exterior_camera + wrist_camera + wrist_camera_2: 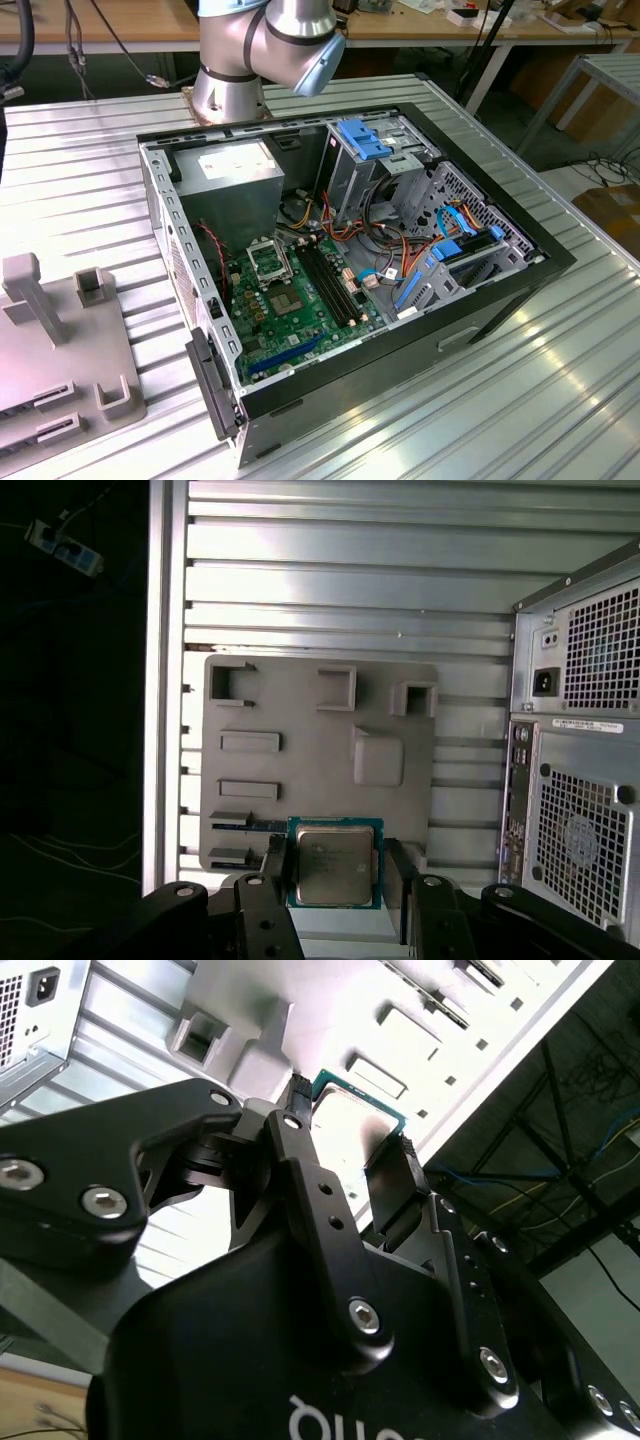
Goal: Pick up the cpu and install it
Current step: 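Pick up the cpu and move it towards the insertion slot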
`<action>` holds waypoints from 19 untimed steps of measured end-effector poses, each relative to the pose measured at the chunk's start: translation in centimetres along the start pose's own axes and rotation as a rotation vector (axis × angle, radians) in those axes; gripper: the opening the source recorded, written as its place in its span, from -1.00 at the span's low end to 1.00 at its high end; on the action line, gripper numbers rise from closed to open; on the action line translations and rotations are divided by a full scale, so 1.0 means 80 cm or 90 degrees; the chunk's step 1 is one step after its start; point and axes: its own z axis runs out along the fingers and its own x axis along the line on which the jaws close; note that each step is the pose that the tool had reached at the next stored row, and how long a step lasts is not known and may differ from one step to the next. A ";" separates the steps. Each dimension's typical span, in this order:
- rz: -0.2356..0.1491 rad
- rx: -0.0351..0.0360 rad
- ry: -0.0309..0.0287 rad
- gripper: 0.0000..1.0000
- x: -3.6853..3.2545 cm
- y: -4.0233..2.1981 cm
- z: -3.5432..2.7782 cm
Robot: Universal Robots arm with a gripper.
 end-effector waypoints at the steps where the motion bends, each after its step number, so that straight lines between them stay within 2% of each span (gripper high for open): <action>1: 0.000 0.0000 0.0000 -0.05 -0.0016 -0.0001 -0.0001; 11: 0.000 0.0000 0.0000 -0.05 -0.0144 -0.0006 -0.0006; 19: 0.000 0.0000 0.0000 -0.05 -0.0206 -0.0009 -0.0009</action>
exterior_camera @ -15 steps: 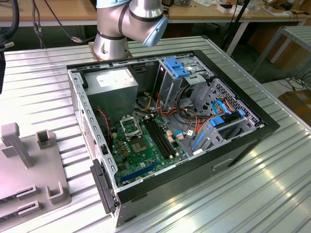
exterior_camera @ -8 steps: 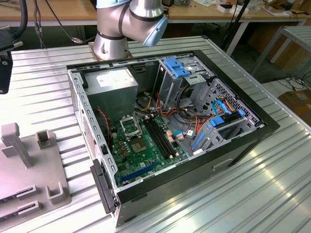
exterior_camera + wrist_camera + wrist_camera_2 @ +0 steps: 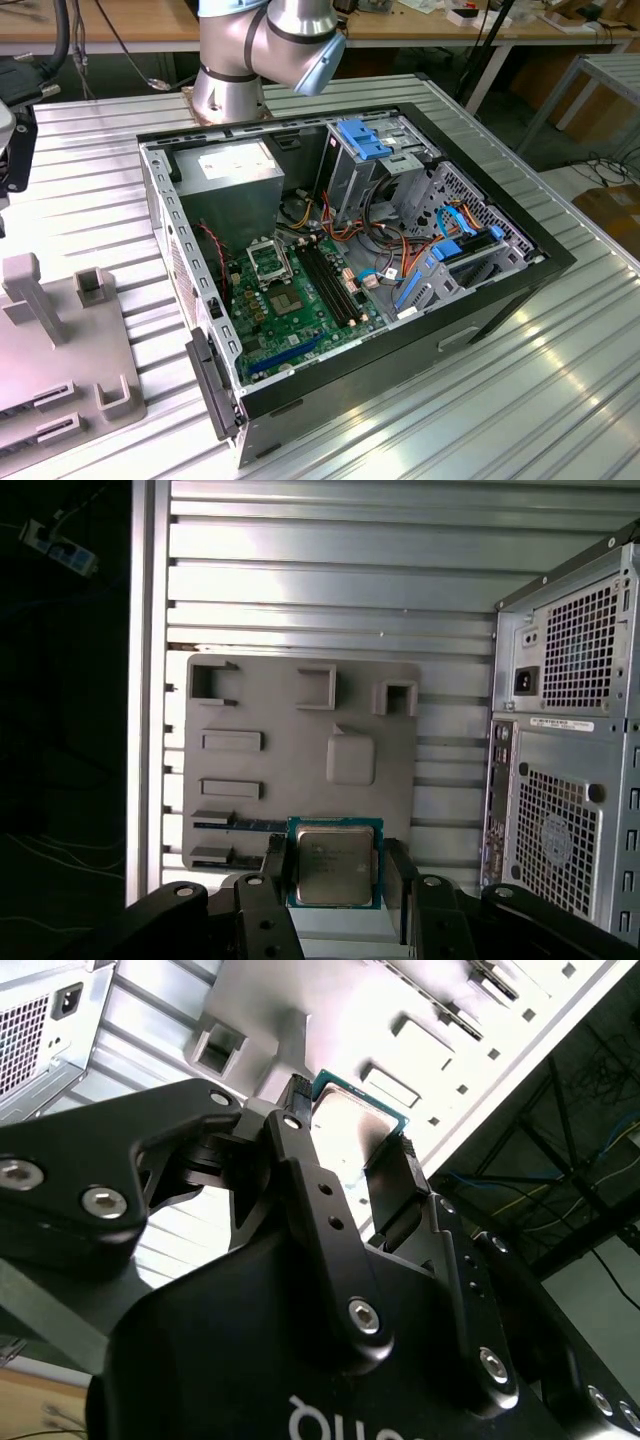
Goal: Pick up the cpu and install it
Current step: 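Pick up the cpu and move it towards the insertion slot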
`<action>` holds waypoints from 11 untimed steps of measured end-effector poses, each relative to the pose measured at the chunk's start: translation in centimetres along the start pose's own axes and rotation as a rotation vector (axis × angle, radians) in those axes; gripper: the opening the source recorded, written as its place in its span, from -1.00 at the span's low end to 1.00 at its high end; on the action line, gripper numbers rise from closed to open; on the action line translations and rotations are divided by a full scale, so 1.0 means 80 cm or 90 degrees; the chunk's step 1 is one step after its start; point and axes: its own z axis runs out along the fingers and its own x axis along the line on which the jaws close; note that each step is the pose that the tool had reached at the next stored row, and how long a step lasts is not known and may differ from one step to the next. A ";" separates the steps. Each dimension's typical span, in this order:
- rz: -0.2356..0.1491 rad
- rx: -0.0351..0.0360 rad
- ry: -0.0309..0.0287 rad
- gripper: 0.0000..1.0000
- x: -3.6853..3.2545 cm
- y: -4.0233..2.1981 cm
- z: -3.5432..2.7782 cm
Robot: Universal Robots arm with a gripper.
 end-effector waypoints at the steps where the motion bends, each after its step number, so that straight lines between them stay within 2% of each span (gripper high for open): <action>1: 0.000 0.0000 0.0000 -0.05 -0.0007 0.0000 0.0000; 11: 0.000 0.0000 0.0000 -0.05 -0.0104 -0.0006 -0.0004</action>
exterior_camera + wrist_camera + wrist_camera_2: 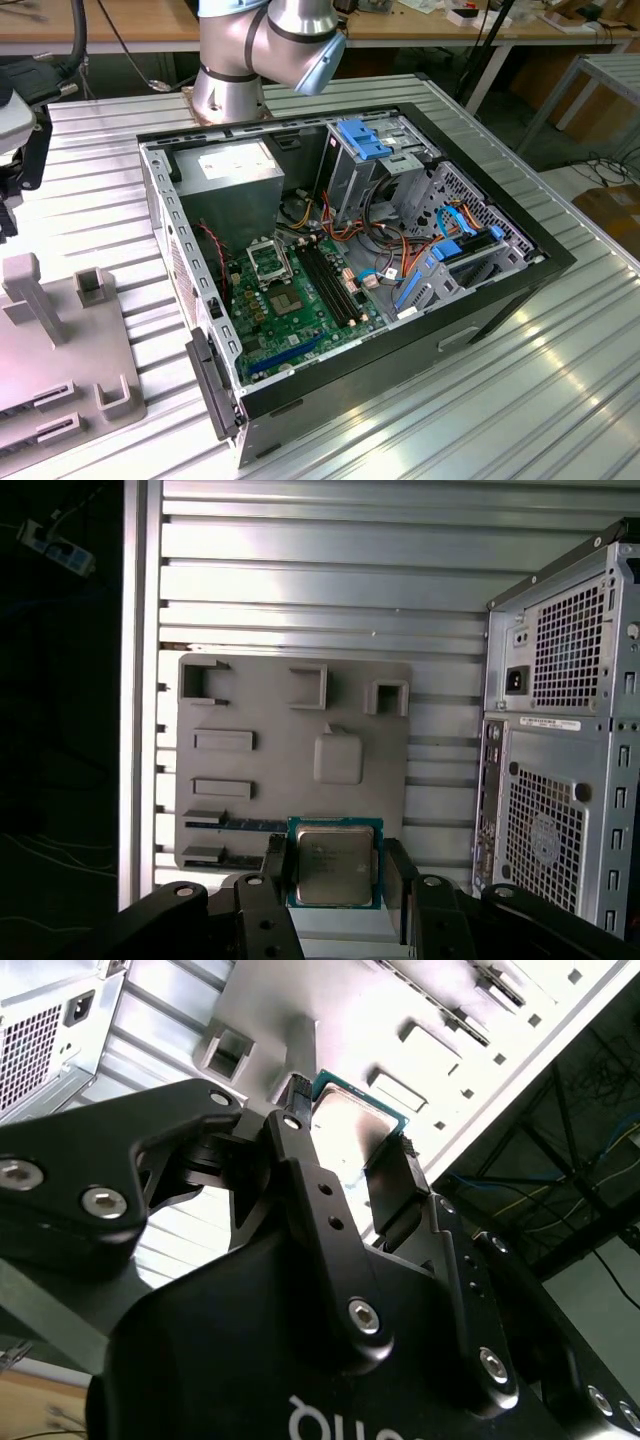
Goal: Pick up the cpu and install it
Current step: 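Pick up the cpu and move it towards the insertion slot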
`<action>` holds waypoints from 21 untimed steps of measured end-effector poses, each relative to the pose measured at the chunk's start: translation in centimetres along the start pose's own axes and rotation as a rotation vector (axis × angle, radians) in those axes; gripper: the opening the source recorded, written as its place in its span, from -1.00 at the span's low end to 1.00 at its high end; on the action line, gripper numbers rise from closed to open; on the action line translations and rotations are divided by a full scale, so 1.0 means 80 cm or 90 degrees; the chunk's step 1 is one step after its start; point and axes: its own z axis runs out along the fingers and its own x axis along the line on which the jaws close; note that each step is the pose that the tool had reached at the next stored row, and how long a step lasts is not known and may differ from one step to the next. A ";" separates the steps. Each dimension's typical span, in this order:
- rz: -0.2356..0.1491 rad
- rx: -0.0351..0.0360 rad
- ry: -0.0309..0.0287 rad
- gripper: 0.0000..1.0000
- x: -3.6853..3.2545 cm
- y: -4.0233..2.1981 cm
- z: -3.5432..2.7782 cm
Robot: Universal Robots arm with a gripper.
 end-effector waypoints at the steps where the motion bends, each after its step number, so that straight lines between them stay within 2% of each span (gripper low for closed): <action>1: 0.000 0.0000 0.0000 -0.05 -0.0009 -0.0001 0.0000; 21: 0.000 0.0000 0.0000 -0.05 -0.0214 -0.0015 -0.0009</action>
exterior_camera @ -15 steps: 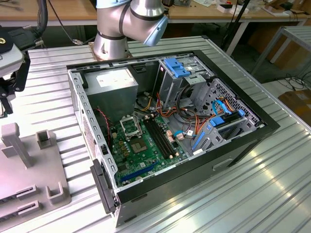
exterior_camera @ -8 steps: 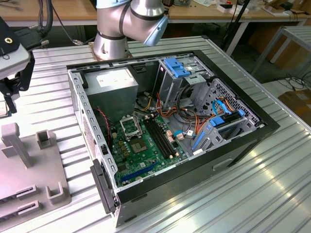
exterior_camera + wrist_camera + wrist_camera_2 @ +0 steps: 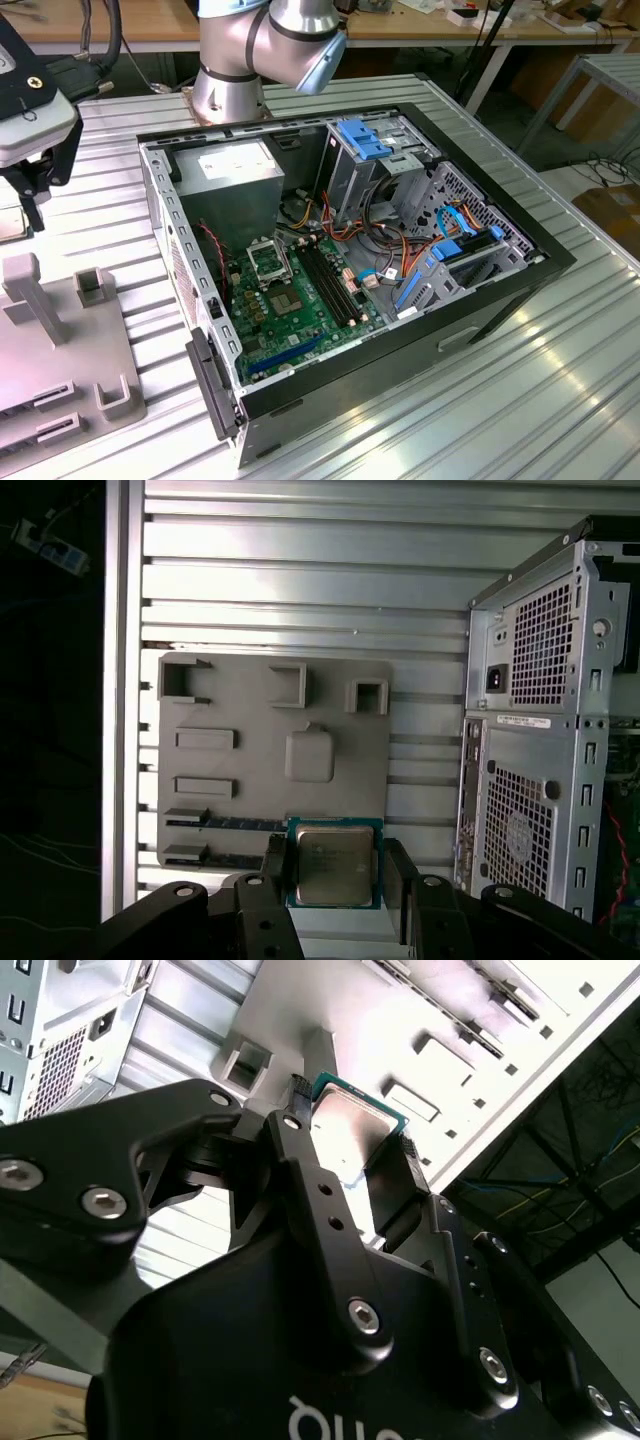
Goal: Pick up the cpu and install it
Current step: 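Pick up the cpu and move it towards the insertion slot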
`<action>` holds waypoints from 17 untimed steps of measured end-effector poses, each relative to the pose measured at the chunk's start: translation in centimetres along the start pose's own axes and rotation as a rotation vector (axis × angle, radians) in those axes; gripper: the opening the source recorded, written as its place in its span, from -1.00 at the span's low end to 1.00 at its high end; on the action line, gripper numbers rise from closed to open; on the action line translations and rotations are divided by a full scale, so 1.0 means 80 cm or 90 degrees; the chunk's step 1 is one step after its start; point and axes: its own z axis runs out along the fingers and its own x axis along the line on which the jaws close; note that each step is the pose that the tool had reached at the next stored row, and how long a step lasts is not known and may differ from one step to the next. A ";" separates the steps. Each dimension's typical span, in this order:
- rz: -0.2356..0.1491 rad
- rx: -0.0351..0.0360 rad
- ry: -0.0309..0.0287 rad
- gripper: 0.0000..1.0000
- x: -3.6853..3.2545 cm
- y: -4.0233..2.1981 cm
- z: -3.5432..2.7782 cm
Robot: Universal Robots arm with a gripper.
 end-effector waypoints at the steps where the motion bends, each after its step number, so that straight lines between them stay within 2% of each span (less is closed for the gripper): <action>1: 0.000 0.0000 0.0000 -0.05 -0.0010 -0.0001 -0.0001; 17: 0.000 0.0000 0.0000 -0.05 -0.0175 -0.0012 -0.0007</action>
